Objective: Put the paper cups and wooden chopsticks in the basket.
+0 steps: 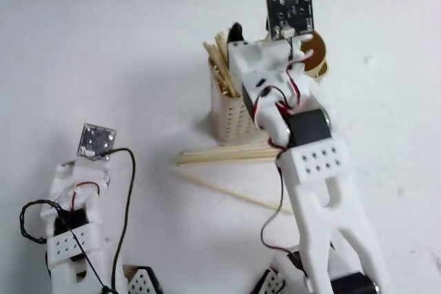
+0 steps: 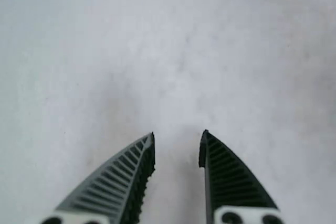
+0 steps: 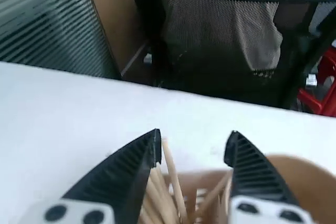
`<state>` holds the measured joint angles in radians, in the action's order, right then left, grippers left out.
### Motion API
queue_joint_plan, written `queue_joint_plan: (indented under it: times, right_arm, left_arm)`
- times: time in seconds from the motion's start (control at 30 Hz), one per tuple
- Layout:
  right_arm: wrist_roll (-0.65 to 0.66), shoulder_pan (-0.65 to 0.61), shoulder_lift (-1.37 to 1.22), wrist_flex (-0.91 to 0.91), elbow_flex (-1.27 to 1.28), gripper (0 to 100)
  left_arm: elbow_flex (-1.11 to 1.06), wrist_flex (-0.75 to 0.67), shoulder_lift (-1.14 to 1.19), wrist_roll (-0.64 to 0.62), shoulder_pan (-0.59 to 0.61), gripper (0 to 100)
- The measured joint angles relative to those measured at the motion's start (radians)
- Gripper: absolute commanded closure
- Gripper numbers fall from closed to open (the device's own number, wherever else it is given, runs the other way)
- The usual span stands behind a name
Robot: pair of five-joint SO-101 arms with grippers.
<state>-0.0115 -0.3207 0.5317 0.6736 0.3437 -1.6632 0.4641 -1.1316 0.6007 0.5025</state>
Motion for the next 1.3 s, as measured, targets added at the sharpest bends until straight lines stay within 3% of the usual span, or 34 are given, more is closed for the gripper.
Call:
queue_joint_plan:
  times: [0.07, 0.17, 0.33, 0.5, 0.63, 0.8, 1.1, 1.3]
  right_arm:
    - [0.02, 0.0, 0.068, 0.084, 0.0, 85.9]
    - [0.176, -0.015, 0.181, 0.241, 0.0, 87.2]
    - [0.476, -0.169, 0.27, 0.528, 0.006, 87.2]
    - [0.609, -0.29, 0.273, 0.678, 0.123, 87.2]
    - [0.664, -0.353, 0.272, 0.643, 0.324, 87.2]
    - [0.677, -0.364, 0.17, 0.456, 0.549, 87.2]
    - [0.733, -0.364, -0.18, 0.21, 0.572, 87.2]
    - [0.736, -0.364, -0.33, 0.143, 0.572, 87.5]
  left_arm:
    - [0.0, 0.0, 0.0, 0.0, 0.0, 85]
    - [0.0, 0.0, 0.0, 0.0, 0.0, 85]
    - [0.0, 0.0, 0.0, 0.0, 0.0, 85]
    - [0.0, 0.0, 0.0, 0.0, 0.0, 85]
    - [0.0, 0.0, 0.0, 0.0, 0.0, 85]
    - [0.0, 0.0, 0.0, 0.0, 0.0, 85]
    - [0.0, 0.0, 0.0, 0.0, 0.0, 85]
    - [0.0, 0.0, 0.0, 0.0, 0.0, 85]
